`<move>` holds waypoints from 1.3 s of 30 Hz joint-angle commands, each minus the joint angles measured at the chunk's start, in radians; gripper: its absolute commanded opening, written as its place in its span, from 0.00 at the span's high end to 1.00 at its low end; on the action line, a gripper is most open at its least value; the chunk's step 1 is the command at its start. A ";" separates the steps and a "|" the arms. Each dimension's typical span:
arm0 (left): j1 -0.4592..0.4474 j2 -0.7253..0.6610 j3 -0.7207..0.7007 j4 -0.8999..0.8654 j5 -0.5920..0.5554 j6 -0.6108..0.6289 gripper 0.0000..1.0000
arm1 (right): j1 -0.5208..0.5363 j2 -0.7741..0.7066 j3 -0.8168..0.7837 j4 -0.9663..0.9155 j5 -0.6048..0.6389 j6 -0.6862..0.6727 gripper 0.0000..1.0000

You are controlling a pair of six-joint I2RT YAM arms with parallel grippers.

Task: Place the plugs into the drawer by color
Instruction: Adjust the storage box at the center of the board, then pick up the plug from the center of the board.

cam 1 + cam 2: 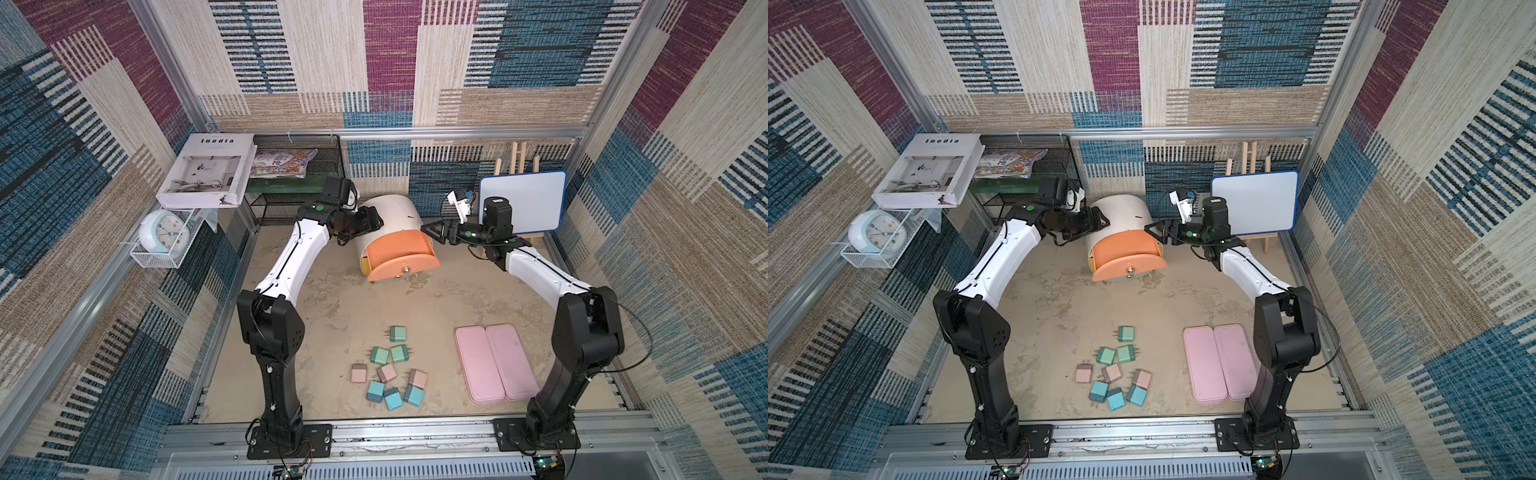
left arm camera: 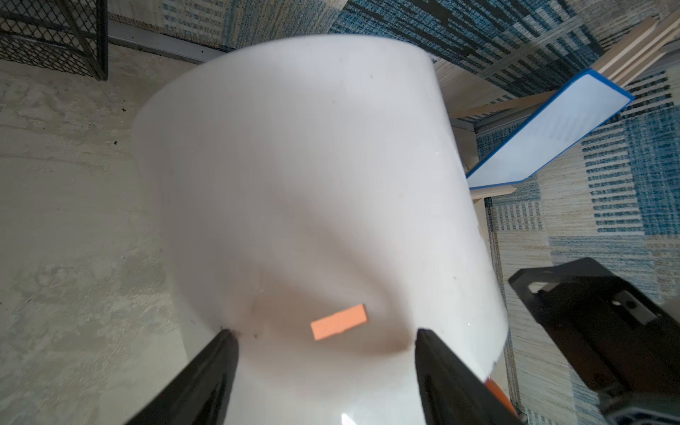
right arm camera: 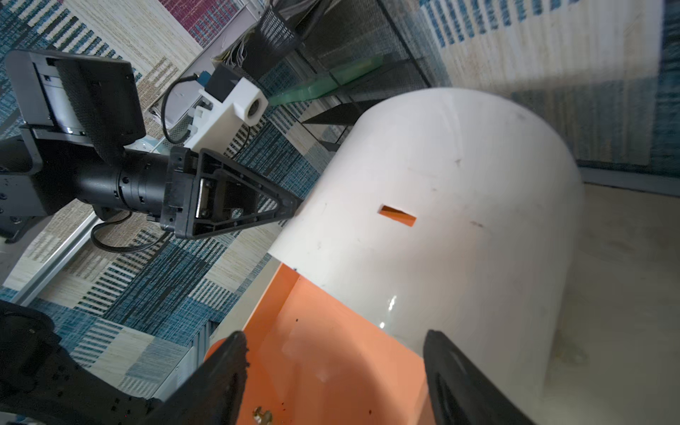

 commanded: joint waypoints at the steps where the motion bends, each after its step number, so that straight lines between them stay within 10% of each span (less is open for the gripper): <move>1: 0.000 -0.043 -0.033 -0.041 0.021 0.016 0.21 | -0.003 -0.138 -0.152 -0.062 0.202 -0.084 0.22; 12: 0.008 -0.177 -0.178 -0.025 -0.034 0.035 0.20 | 0.347 -0.507 -0.833 0.195 0.763 -0.029 0.27; 25: 0.007 -0.241 -0.268 0.003 -0.082 0.065 0.19 | 0.635 -0.197 -0.712 0.221 0.921 -0.120 0.26; 39: 0.009 -0.236 -0.282 0.010 -0.070 0.064 0.19 | 0.677 -0.044 -0.622 0.164 0.927 -0.166 0.20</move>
